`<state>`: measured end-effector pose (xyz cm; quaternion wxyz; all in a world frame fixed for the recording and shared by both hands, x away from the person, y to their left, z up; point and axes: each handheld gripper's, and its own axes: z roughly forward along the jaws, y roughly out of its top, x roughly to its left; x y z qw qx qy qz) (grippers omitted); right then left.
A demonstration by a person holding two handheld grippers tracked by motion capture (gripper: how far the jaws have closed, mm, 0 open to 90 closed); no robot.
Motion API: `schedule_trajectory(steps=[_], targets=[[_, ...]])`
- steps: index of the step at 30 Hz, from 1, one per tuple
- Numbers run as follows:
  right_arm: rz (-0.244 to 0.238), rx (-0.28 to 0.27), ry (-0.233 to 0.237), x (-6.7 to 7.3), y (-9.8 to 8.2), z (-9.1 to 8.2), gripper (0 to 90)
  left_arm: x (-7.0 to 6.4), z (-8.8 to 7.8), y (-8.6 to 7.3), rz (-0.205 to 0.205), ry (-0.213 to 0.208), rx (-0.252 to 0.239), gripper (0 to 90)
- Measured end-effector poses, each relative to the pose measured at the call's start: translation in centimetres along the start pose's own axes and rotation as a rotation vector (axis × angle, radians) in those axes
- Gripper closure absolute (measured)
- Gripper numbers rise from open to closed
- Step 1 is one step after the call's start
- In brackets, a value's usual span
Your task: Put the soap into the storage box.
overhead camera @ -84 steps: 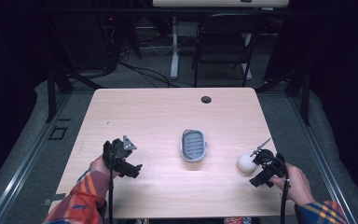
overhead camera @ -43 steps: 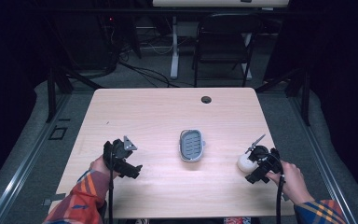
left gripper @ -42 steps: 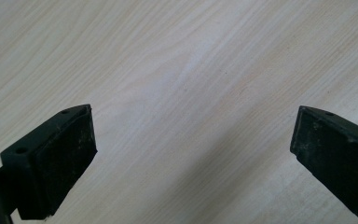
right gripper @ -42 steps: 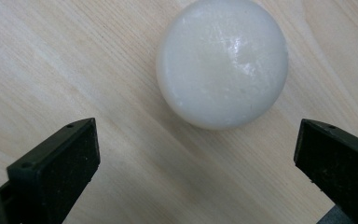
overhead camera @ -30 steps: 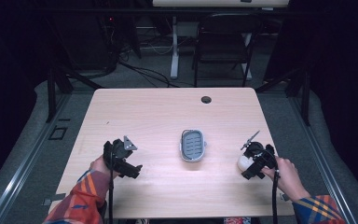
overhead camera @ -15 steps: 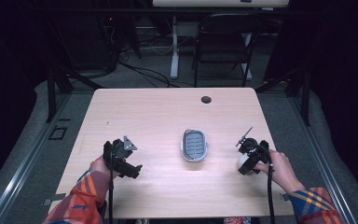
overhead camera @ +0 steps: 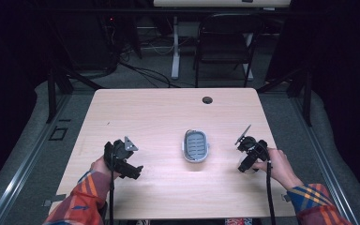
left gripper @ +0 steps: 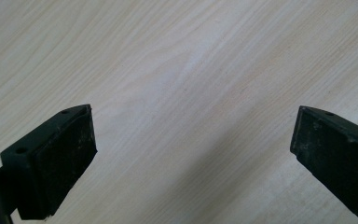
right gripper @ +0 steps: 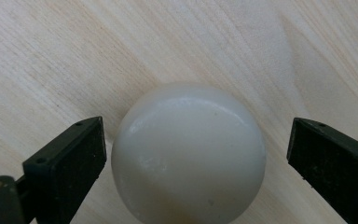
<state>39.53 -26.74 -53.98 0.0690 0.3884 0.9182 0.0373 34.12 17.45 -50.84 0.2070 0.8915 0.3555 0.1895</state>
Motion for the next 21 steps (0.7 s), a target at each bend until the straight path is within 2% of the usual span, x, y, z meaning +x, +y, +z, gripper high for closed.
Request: schedule_trajectory(steps=[2,3,6,8,11,15,16,21], targets=[[0.004,-0.002,0.004,0.05,0.04,0.11,4.9,0.00,0.00,0.00,0.000,0.000,0.000,0.2],[-0.010,0.014,0.002,-0.01,0.14,0.07,5.9,0.00,0.01,0.00,0.000,0.000,0.001,0.2],[-0.017,0.030,0.005,0.01,0.35,0.13,13.3,0.00,0.01,0.00,0.001,-0.001,0.001,0.2],[-0.021,0.041,0.009,0.03,0.44,0.17,14.1,0.00,-0.01,0.00,0.002,-0.001,0.002,0.2],[-0.011,0.029,0.017,0.06,0.37,0.28,14.3,0.00,-0.01,0.00,0.002,-0.001,0.002,0.2],[-0.020,0.045,0.020,-0.04,0.41,0.39,15.3,0.00,-0.03,0.02,0.003,-0.006,0.006,0.2],[-0.018,0.046,0.020,-0.06,0.39,0.41,19.1,-0.02,-0.01,0.01,0.002,-0.003,0.003,0.2],[-0.014,0.043,0.036,0.03,0.40,0.53,23.4,-0.03,0.01,0.00,0.002,-0.003,0.003,0.2]])
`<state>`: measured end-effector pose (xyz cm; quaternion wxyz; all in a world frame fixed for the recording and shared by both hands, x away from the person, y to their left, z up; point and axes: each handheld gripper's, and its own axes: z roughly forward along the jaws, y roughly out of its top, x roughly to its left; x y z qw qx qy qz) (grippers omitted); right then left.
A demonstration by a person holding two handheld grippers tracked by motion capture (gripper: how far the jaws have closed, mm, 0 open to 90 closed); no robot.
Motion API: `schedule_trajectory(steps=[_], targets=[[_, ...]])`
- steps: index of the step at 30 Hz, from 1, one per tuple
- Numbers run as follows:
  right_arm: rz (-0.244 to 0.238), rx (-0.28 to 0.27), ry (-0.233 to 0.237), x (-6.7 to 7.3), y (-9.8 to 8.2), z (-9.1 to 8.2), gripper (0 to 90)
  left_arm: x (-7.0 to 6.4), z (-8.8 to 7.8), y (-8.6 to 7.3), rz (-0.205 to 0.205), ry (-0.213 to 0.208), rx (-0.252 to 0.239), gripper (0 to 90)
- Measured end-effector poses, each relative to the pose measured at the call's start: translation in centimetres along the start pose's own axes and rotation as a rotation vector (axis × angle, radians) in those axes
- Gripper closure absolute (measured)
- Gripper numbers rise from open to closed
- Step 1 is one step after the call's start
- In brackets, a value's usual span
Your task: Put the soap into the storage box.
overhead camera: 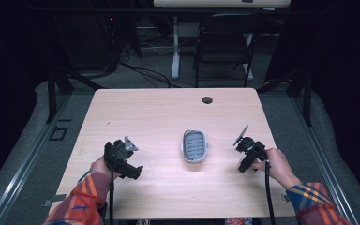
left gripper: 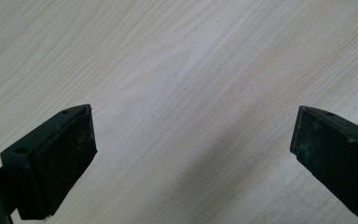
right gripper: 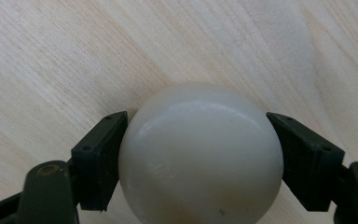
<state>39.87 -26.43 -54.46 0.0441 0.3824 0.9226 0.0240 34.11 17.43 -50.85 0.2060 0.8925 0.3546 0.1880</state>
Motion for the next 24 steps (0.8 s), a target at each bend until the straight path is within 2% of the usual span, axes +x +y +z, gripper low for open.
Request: schedule_trajectory(steps=[10,11,14,15,16,24], targets=[[0.001,0.023,-0.002,-0.04,0.06,-0.09,24.0,-0.01,-0.01,0.03,0.004,-0.004,0.008,0.2],[0.009,0.008,0.000,-0.01,-0.02,-0.07,24.1,-0.01,-0.03,0.03,0.005,-0.004,0.007,0.3],[0.000,0.013,-0.010,-0.08,0.00,-0.36,24.1,-0.01,-0.05,0.02,0.006,-0.005,0.007,0.3],[0.024,-0.014,-0.007,0.07,-0.10,-0.30,24.1,-0.02,-0.05,0.02,0.006,-0.005,0.006,0.3],[0.005,0.004,-0.009,-0.06,-0.03,-0.59,24.1,-0.02,-0.07,0.02,0.006,-0.004,0.004,0.2],[-0.011,0.014,-0.016,-0.06,0.00,-1.00,24.2,-0.03,-0.06,0.02,0.007,-0.003,0.004,0.2]])
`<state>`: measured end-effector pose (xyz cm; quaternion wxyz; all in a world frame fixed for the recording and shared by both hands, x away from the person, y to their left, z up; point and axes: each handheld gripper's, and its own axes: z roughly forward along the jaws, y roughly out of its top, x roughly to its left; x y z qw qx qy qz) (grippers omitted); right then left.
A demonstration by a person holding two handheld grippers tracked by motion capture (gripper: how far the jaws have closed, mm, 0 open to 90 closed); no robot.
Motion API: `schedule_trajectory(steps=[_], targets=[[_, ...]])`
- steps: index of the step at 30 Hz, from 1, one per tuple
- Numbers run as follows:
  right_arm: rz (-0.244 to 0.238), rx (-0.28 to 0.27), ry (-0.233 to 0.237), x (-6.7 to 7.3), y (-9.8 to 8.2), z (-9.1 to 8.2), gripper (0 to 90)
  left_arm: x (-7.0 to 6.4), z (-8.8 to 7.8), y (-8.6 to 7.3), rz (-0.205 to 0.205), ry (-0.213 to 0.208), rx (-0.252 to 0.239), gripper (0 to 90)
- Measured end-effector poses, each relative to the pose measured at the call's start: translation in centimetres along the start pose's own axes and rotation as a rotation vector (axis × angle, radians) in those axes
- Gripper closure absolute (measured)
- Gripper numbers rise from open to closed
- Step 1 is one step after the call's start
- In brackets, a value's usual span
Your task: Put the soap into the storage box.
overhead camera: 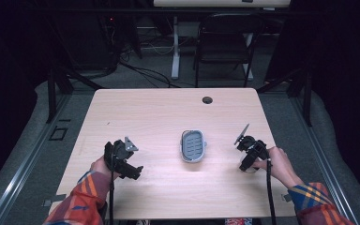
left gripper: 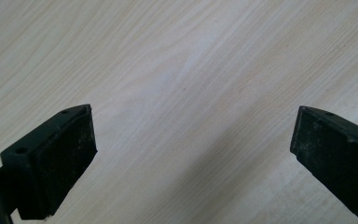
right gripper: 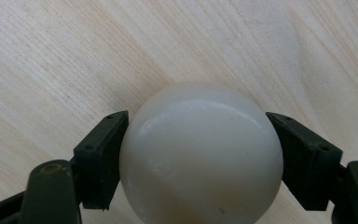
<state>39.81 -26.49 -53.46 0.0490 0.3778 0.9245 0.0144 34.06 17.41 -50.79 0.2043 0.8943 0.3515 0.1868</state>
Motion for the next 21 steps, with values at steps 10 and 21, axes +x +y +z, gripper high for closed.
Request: schedule_trajectory(steps=[10,21], targets=[[-0.008,-0.008,0.004,0.4,0.1,-0.4,24.2,0.0,0.0,0.0,0.000,0.003,0.000,0.2],[0.003,-0.062,0.012,1.1,0.6,-0.7,24.3,0.0,0.0,0.0,-0.001,0.001,0.003,0.2]])
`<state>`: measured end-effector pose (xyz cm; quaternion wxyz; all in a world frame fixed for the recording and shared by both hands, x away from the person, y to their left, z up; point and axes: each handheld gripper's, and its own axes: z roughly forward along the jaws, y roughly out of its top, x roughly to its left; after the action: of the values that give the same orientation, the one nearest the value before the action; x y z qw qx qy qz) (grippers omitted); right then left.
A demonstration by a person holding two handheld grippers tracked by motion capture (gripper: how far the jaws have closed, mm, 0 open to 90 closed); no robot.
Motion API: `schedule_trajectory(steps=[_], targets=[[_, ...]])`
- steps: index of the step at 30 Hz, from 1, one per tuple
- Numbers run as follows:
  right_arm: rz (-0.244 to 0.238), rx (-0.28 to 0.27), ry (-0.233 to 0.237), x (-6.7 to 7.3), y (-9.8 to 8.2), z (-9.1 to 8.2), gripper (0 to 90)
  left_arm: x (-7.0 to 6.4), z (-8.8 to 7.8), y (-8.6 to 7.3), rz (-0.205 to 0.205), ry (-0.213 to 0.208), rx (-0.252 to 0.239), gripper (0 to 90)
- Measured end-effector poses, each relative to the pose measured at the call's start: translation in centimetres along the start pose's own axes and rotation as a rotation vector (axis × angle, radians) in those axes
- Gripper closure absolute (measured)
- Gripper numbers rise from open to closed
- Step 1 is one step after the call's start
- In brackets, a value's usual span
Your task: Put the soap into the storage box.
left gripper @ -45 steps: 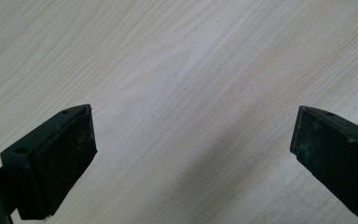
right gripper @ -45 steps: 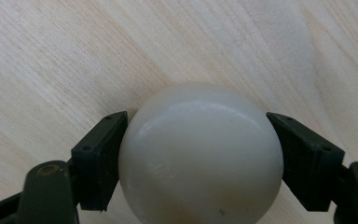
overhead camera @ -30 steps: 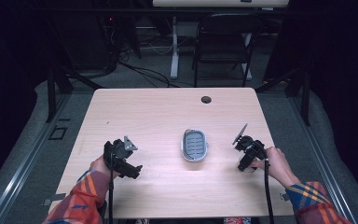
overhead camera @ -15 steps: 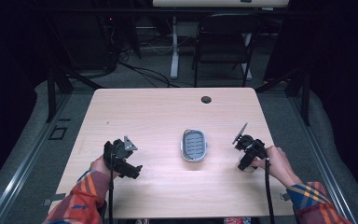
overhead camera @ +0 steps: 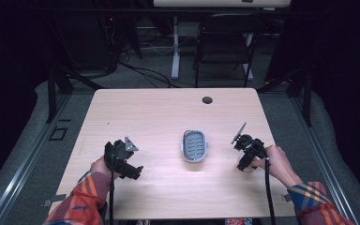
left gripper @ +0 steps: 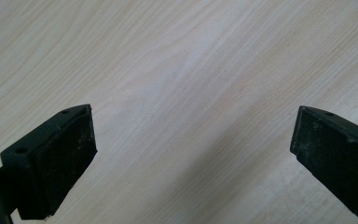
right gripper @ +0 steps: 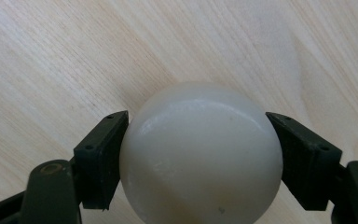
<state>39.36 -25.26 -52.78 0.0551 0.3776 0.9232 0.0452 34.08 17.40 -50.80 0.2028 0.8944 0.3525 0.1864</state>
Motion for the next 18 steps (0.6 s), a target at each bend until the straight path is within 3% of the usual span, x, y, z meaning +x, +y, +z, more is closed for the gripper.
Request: schedule_trajectory(steps=[1,2,5,6,18], targets=[[0.000,0.000,0.000,0.0,0.0,0.0,24.3,0.0,0.0,0.0,0.000,0.000,0.000,0.2],[-0.038,0.036,-0.013,-0.1,0.4,-0.3,24.3,0.0,0.0,0.0,-0.001,0.000,0.000,0.2],[-0.026,0.020,-0.008,0.1,0.5,-0.3,24.3,0.0,0.0,0.0,-0.001,0.000,0.001,0.2],[-0.048,0.034,-0.009,0.0,0.7,-0.5,24.3,0.0,0.0,0.0,-0.001,0.000,0.000,0.2],[-0.070,0.016,-0.012,0.4,2.1,-1.1,24.3,0.0,0.0,0.0,-0.001,0.000,0.001,0.3]])
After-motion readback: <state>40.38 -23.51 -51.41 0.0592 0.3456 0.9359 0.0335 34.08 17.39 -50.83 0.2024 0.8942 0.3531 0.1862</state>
